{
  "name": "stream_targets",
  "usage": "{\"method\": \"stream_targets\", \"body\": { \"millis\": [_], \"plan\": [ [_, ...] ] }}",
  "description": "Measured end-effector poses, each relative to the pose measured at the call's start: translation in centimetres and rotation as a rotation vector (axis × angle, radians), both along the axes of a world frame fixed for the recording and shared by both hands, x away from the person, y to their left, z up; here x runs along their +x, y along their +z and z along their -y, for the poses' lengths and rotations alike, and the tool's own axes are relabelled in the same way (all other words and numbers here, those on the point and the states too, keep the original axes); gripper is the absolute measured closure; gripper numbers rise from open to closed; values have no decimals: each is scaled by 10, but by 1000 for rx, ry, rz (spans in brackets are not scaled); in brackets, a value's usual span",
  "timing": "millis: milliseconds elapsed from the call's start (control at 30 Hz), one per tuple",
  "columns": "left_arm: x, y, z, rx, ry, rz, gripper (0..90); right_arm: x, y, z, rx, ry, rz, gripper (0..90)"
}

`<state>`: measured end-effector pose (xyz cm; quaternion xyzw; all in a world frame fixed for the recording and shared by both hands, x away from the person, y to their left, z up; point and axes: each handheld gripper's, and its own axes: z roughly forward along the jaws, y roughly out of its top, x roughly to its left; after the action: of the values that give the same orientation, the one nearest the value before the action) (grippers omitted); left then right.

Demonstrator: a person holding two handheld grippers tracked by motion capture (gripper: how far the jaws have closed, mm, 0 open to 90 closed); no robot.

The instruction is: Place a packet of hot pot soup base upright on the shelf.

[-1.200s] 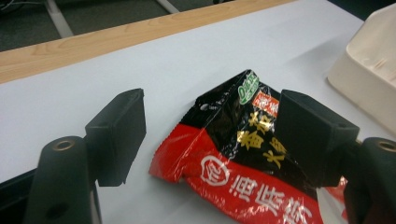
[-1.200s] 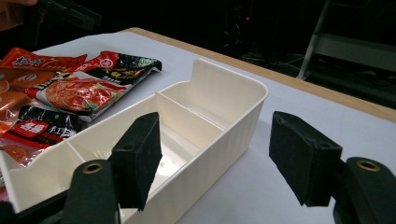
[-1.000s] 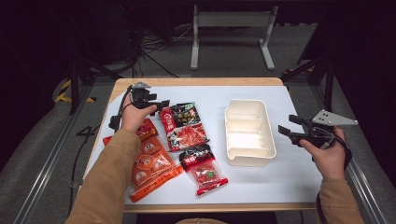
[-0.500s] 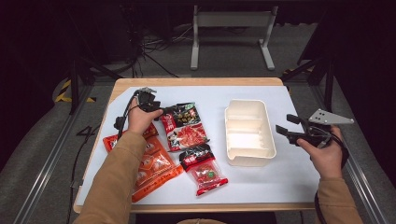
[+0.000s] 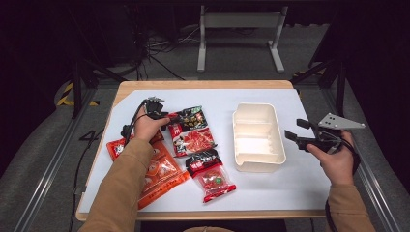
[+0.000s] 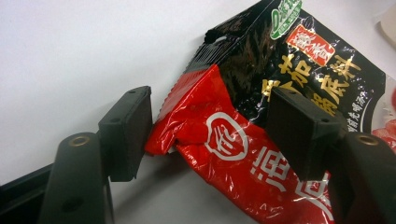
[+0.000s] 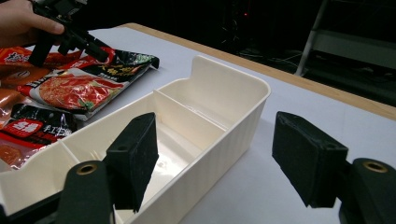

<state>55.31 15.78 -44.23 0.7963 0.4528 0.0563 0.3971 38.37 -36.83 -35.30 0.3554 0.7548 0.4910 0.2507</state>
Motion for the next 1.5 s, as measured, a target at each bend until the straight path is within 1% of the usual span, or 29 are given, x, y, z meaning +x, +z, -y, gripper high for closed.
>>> {"method": "stream_targets", "body": {
  "millis": [67, 100, 167, 200, 233, 267, 333, 400, 500, 533, 600, 633, 667, 700, 733, 833, 867, 967, 1033, 1067, 1100, 1167, 1200, 1233, 1333, 1500],
  "plan": [
    [0, 0, 0, 5, -2, -2, 350, 0, 0, 0, 0, 0, -1, 317],
    [0, -1, 0, 15, -5, -9, 350, 0, 0, 0, -3, 1, 0, 317],
    [1, -2, 2, 35, 7, -20, 365, 0, -1, -1, 0, 2, -4, 315],
    [1, -2, 3, 48, 13, -18, 374, 1, -1, -1, 1, 2, -4, 314],
    [1, -2, 4, 54, 17, -14, 390, 1, -2, -1, 3, 1, -6, 314],
    [1, -2, 4, 62, 11, -10, 394, 1, -2, -1, -1, 1, -7, 314],
    [0, -1, 5, 71, 16, -9, 403, 2, -3, -2, -2, 2, -8, 314],
    [0, -1, 5, 78, 16, -3, 428, 2, -3, -3, -2, 4, -10, 314],
    [-1, -1, 3, 79, 20, 2, 518, 1, -2, -4, -5, 7, -5, 314],
    [-1, -2, 3, 74, 21, -3, 588, 2, -2, -4, -4, 9, -4, 312],
    [-2, -1, 5, 69, 33, -14, 657, 3, -3, -5, 3, 10, -9, 312],
    [-3, -1, 3, 57, 32, -26, 687, 3, -4, -5, -4, 10, -11, 312],
    [-2, -1, 1, 35, 26, -36, 759, 4, -4, -6, -4, 10, -15, 312],
    [-2, -2, -1, 10, 27, -41, 773, 4, -5, -6, -7, 12, -16, 312],
    [-2, -2, -2, -3, 26, -43, 788, 4, -5, -7, -9, 14, -15, 312],
    [-4, 0, -3, -2, 18, -23, 819, 4, -4, -8, -9, 18, -12, 312],
    [-4, 0, -3, -8, 24, -23, 826, 4, -4, -8, -5, 17, -12, 312],
    [-6, 3, -7, -35, 30, -45, 842, 4, -3, -6, -1, 10, -8, 313],
    [-8, 6, -9, -36, 30, -44, 845, 3, -2, -4, 0, 6, -8, 314],
    [-9, 9, -9, -31, 27, -33, 846, 3, -2, -4, 1, 4, -6, 314],
    [-11, 11, -9, -35, 31, -27, 847, 3, -2, -3, 4, 1, -7, 314],
    [-14, 18, -9, -42, 31, 4, 849, 3, -1, -3, 4, 0, -7, 314],
    [-15, 21, -9, -51, 34, 17, 849, 3, -1, -4, 5, 1, -6, 313],
    [-17, 26, -10, -57, 32, 39, 851, 3, -1, -4, 6, 1, -6, 313],
    [-21, 37, -12, -80, 29, 69, 854, 3, 0, -4, 4, 2, -3, 313],
    [-31, 59, -13, -120, 13, 139, 859, 4, 1, -2, 9, 0, 1, 313]
  ]
}}
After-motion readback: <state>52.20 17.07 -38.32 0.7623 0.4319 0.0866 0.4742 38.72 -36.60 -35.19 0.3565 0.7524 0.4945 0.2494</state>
